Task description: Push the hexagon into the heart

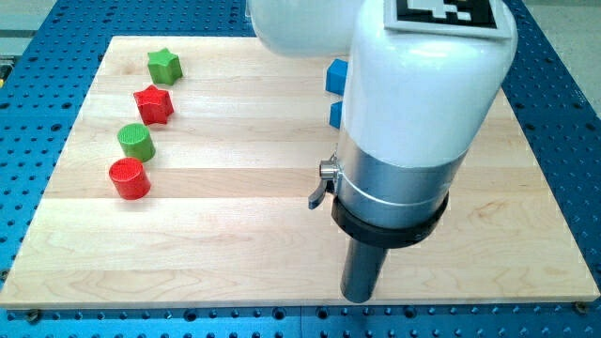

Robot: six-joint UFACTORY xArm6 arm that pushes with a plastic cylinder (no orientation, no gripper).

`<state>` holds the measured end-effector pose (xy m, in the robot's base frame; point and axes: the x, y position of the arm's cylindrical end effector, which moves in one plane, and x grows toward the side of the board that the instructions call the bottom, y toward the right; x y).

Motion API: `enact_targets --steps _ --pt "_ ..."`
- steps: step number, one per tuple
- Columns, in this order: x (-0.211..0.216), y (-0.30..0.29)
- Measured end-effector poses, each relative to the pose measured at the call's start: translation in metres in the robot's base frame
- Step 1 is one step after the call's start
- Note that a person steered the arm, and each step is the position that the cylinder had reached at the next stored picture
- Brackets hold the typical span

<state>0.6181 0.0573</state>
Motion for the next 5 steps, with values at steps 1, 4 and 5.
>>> enact_targets --steps 1,4,5 --pt "0.0 0.0" --pt "-0.08 0.003" --pt "-0.113 0.01"
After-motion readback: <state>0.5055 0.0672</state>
